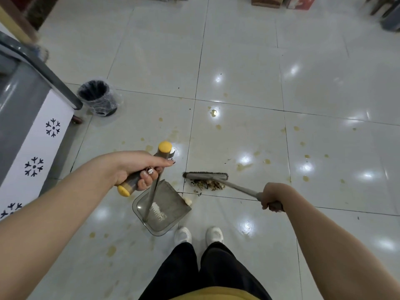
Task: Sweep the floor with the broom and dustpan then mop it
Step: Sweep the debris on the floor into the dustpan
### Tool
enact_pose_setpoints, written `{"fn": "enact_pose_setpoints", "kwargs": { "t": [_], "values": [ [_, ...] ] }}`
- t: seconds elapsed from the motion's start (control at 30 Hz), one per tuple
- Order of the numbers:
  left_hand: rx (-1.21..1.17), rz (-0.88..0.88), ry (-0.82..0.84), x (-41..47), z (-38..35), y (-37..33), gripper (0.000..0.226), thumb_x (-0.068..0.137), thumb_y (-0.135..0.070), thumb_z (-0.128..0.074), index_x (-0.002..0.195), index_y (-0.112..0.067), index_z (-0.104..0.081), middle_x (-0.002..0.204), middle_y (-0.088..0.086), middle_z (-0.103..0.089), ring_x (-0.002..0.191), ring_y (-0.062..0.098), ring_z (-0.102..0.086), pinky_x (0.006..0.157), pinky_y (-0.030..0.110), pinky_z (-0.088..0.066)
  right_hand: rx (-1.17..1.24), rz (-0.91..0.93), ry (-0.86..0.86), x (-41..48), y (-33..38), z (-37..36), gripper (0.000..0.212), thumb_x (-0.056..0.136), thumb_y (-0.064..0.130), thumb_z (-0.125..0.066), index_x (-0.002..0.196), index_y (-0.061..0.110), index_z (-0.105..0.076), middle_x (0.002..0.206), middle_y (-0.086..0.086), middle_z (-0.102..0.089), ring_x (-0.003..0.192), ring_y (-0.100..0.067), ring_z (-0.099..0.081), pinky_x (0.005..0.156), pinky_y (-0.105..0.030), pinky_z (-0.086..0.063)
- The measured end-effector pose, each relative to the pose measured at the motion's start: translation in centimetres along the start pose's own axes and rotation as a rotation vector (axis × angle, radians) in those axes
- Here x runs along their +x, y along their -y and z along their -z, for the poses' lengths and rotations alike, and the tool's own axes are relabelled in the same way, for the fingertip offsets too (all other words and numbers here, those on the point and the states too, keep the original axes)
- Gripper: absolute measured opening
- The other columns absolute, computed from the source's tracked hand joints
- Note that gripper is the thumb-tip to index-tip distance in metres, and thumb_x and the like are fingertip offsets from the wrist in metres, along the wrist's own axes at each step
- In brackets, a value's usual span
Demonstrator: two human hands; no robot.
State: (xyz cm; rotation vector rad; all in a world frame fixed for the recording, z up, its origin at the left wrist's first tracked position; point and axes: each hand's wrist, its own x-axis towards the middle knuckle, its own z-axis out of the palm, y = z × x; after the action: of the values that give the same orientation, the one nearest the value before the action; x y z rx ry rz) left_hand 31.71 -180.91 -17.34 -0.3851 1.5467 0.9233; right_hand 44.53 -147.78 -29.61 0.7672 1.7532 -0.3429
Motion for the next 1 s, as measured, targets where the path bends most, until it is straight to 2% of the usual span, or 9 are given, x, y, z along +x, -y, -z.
{"fn": "enact_pose_setpoints", "kwargs": {
  "t": [0.07,0.13,0.3,0.53,0.7,0.87,1.0],
  "values": [
    [0.004,-0.007,0.0,-0.4,0.1,0.4,0.041,0.079,-0.042,-0.068,0.06,-0.019,-0.04,0.044,-0.007,-0.031,0.031,0.003,-0.026,0.031,0.012,-0.025,0.111,0.009,0.026,-0.1,-0.8,-0.4,0.012,0.089,0.007,-0.058,0.09,-0.001,-0.05,0.063,-0.012,-0.053,0.053,-0.021,-0.048,0.051,-0.027,-0.041],
    [0.006,-0.017,-0.001,-0.9,0.3,0.7,0.04,0.075,-0.043,-0.068,0.06,-0.019,-0.039,0.044,-0.007,-0.03,0.03,0.003,-0.025,0.031,0.012,-0.023,0.248,0.015,0.031,-0.1,-1.4,-1.3,0.017,0.088,0.007,-0.058,0.1,-0.002,-0.049,0.065,-0.012,-0.053,0.053,-0.022,-0.047,0.052,-0.028,-0.04],
    [0.032,-0.041,0.013,-2.2,0.2,1.6,0.04,0.061,-0.043,-0.07,0.06,-0.018,-0.039,0.044,-0.007,-0.03,0.03,0.003,-0.025,0.03,0.012,-0.024,0.395,0.028,-0.025,0.0,-0.5,-3.7,0.021,0.091,0.004,-0.054,0.108,-0.004,-0.046,0.064,-0.014,-0.054,0.052,-0.022,-0.049,0.05,-0.03,-0.041],
    [0.008,-0.06,-0.004,-3.6,0.6,3.3,0.041,0.06,-0.043,-0.071,0.061,-0.017,-0.039,0.044,-0.008,-0.028,0.029,0.003,-0.024,0.03,0.012,-0.023,0.632,-0.005,-0.077,0.5,0.0,-5.6,0.028,0.093,0.002,-0.051,0.119,-0.003,-0.042,0.064,-0.013,-0.05,0.052,-0.023,-0.048,0.048,-0.03,-0.039],
    [0.001,-0.081,-0.002,-5.2,-0.3,5.2,0.044,0.056,-0.046,-0.073,0.059,-0.018,-0.04,0.044,-0.008,-0.027,0.029,0.003,-0.023,0.03,0.013,-0.023,0.719,0.018,-0.09,0.3,-0.7,-6.7,0.037,0.093,0.0,-0.05,0.129,-0.005,-0.041,0.066,-0.013,-0.05,0.055,-0.024,-0.049,0.051,-0.032,-0.041],
    [0.021,-0.098,-0.02,-6.0,-2.9,7.5,0.043,0.056,-0.047,-0.074,0.058,-0.018,-0.042,0.045,-0.007,-0.029,0.029,0.003,-0.025,0.031,0.013,-0.025,0.773,0.048,-0.078,0.0,-1.9,-7.4,0.04,0.094,-0.001,-0.051,0.132,-0.006,-0.04,0.067,-0.012,-0.048,0.057,-0.023,-0.05,0.054,-0.031,-0.044],
    [0.017,-0.109,-0.076,-5.6,-5.6,9.4,0.045,0.055,-0.048,-0.073,0.062,-0.018,-0.041,0.045,-0.007,-0.03,0.029,0.004,-0.025,0.032,0.014,-0.024,0.752,0.101,-0.076,0.3,-2.9,-8.9,0.037,0.093,-0.003,-0.05,0.129,-0.007,-0.041,0.064,-0.012,-0.045,0.056,-0.023,-0.05,0.05,-0.032,-0.042]
  ]
}}
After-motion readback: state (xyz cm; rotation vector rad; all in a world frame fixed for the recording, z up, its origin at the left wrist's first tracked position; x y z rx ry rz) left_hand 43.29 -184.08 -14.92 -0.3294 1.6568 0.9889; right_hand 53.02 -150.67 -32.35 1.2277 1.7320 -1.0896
